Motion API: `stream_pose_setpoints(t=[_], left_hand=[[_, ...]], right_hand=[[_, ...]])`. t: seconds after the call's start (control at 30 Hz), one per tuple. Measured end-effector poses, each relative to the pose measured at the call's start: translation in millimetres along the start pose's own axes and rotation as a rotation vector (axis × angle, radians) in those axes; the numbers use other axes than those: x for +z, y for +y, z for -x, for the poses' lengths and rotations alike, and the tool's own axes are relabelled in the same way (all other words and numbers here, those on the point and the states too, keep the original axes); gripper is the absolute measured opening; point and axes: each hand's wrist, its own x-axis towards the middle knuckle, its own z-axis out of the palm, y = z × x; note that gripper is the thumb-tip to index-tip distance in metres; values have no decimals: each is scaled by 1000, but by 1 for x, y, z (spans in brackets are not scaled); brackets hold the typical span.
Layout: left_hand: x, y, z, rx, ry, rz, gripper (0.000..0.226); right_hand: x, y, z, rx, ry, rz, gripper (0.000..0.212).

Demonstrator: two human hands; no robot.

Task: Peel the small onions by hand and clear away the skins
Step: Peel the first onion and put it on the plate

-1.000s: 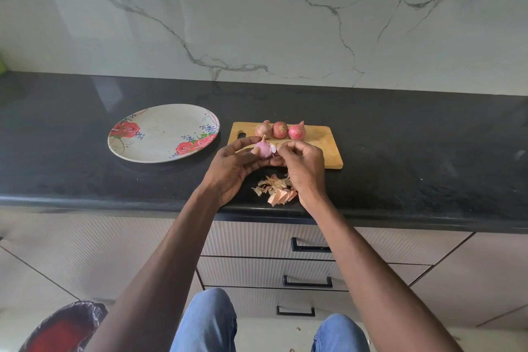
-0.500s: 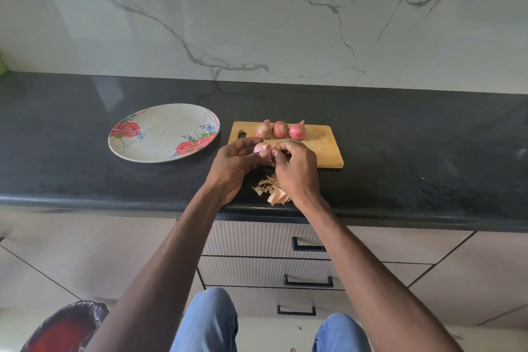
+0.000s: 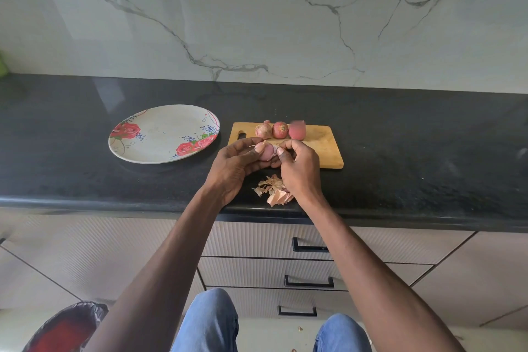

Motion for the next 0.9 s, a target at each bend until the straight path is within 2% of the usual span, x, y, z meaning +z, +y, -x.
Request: stream_pose_setpoints(t=[0.07, 0.2, 0.3, 0.47, 0.57, 0.67, 0.73, 0.8, 0.9], left_hand=[[-1, -1, -1, 7, 1, -29, 35], [-4, -3, -5, 2, 35, -43, 18], [-5, -4, -5, 10, 25, -47, 14], [-7, -1, -6, 19, 78, 113, 19], [-8, -1, -7, 32, 119, 140, 14], [-9, -2, -7, 58, 113, 126, 15], [-9, -2, -5, 69, 113, 104, 18], [-8, -2, -3, 79, 96, 79, 22], [-5, -2, 0, 91, 57, 39, 29]], right_hand=[[-1, 1, 0, 25, -4, -33, 11], [-2, 3, -2, 103, -18, -149, 11], [-1, 6, -3, 164, -37, -263, 11], [-6, 6, -4, 262, 20, -390, 13], [-7, 4, -3, 181, 39, -336, 7], [-3, 5, 0, -26, 40, -120, 20], [-3, 3, 2, -110, 49, -51, 20], [-4, 1, 2, -103, 17, -108, 22], [-4, 2, 2, -64, -116, -220, 34]])
